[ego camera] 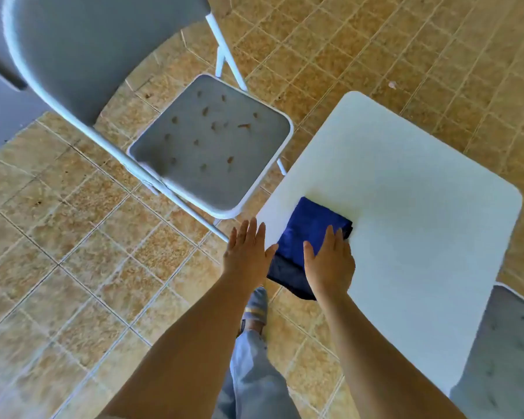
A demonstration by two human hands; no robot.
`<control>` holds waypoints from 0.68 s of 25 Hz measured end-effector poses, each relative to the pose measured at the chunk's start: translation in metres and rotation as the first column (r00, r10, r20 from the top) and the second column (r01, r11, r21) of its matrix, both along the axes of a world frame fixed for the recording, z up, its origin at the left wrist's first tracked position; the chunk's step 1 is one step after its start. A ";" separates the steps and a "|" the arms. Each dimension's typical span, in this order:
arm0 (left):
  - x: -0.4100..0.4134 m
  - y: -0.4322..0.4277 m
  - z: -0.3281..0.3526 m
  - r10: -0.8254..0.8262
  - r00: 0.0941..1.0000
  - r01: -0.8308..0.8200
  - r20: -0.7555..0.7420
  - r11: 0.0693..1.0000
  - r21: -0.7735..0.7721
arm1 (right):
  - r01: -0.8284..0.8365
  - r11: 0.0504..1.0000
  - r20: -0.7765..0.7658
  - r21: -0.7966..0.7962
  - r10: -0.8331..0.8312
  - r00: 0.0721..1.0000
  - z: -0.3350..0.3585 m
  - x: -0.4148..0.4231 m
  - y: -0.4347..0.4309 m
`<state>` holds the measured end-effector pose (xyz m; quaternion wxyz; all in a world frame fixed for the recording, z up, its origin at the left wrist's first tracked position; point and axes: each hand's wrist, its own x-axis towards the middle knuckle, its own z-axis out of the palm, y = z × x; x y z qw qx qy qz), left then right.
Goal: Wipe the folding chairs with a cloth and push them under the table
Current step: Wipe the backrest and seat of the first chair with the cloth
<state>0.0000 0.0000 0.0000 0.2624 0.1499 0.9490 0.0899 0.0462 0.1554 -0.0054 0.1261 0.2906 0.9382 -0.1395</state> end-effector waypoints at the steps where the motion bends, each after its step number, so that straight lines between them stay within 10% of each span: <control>1: -0.002 0.001 -0.013 -0.029 1.000 0.029 -0.002 0.999 -0.020 | 0.054 0.998 0.049 0.010 -0.055 0.997 -0.012 -0.002 -0.001; 17: -0.022 -0.010 -0.062 -0.060 0.998 0.059 0.008 0.997 0.059 | 0.099 0.994 -0.038 0.041 -0.097 0.995 -0.066 -0.036 -0.041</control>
